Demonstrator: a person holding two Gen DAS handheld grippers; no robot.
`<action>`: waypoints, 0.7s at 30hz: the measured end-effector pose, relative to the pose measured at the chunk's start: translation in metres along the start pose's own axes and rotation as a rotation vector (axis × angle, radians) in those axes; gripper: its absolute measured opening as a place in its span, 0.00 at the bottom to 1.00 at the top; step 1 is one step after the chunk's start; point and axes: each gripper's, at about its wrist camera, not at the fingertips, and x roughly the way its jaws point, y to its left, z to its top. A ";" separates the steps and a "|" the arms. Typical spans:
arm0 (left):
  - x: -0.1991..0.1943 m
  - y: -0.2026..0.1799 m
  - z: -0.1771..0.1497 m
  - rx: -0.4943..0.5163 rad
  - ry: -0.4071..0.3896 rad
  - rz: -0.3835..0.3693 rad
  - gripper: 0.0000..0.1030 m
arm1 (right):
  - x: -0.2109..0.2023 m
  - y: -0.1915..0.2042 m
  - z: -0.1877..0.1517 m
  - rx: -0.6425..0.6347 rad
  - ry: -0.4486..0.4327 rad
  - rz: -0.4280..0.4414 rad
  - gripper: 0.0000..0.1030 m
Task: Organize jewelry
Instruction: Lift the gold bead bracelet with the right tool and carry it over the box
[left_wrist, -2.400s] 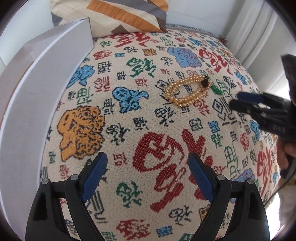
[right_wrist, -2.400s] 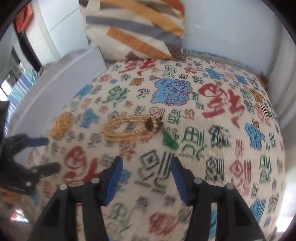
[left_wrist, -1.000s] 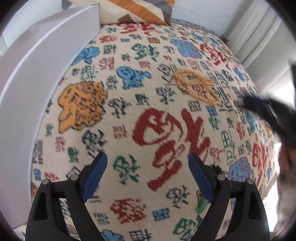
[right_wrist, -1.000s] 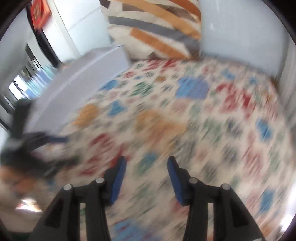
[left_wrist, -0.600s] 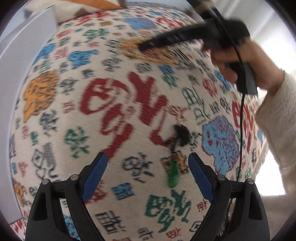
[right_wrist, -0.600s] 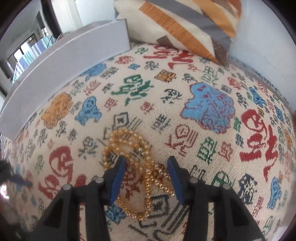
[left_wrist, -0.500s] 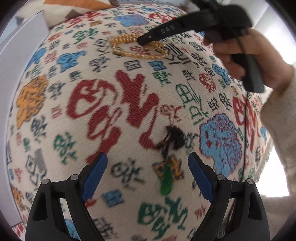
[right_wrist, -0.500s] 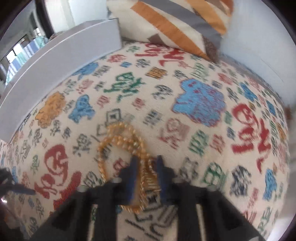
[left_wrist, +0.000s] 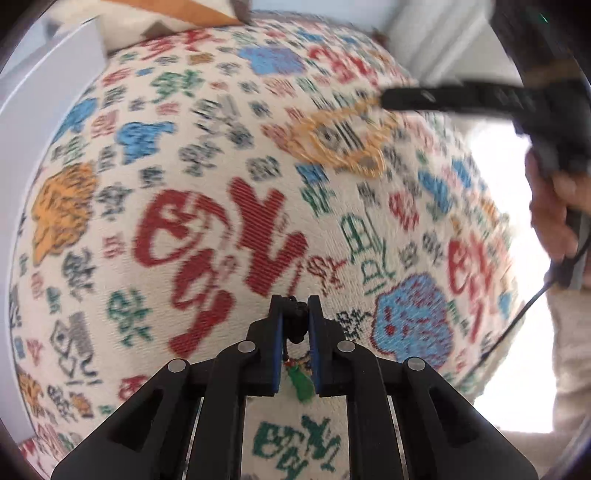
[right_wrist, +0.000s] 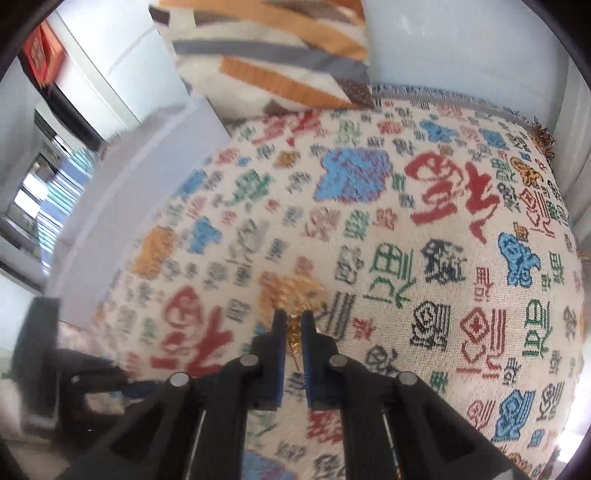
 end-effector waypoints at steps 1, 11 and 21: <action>-0.012 0.006 0.002 -0.025 -0.014 -0.013 0.10 | -0.008 0.004 0.003 0.003 -0.013 0.010 0.07; -0.146 0.061 0.013 -0.132 -0.173 -0.005 0.10 | -0.068 0.064 0.041 -0.033 -0.106 0.117 0.08; -0.266 0.184 0.020 -0.295 -0.214 0.145 0.10 | -0.090 0.195 0.115 -0.177 -0.165 0.294 0.08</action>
